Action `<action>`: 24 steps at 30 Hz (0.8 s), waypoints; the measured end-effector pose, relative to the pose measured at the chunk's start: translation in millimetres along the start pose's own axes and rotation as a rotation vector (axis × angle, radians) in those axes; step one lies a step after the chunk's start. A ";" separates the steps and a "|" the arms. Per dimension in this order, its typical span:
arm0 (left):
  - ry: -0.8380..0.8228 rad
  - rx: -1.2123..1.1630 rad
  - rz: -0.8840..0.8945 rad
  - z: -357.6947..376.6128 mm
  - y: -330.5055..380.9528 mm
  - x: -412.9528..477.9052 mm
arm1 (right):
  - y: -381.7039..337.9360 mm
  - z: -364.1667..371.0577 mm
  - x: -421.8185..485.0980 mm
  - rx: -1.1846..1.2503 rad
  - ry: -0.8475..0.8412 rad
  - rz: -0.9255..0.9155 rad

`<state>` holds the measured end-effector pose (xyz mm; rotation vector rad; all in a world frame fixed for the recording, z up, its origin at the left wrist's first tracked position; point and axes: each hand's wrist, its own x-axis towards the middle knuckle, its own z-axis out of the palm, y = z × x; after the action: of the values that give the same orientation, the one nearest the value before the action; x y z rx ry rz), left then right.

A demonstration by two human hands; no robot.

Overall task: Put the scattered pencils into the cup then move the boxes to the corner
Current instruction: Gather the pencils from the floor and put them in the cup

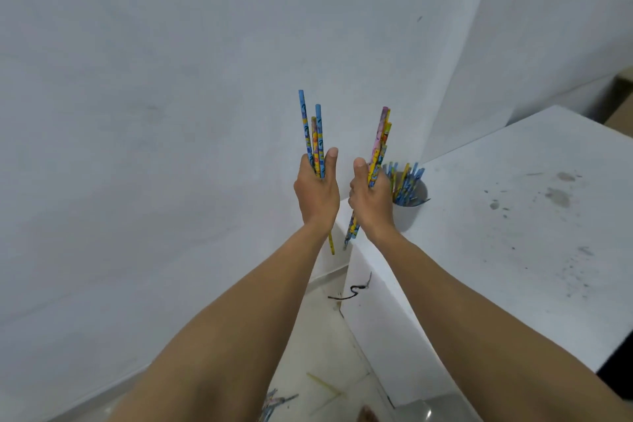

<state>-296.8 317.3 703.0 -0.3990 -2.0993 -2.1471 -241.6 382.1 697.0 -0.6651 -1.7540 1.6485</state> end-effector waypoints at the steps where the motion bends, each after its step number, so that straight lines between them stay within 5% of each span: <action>1: -0.005 -0.008 -0.002 21.1 0.1 5.9 | 1.1 -10.7 18.3 0.002 0.016 -0.002; 9: -0.033 -0.044 -0.044 156.1 -12.8 45.6 | 16.3 -75.3 133.1 -0.118 0.103 0.001; 24: -0.091 0.099 -0.100 232.2 -96.1 38.5 | 90.3 -112.2 192.1 -0.115 0.110 0.084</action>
<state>-333.7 555.5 622.3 -0.3969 -2.3117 -2.1038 -293.1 606.5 629.2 -0.8772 -1.7723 1.5434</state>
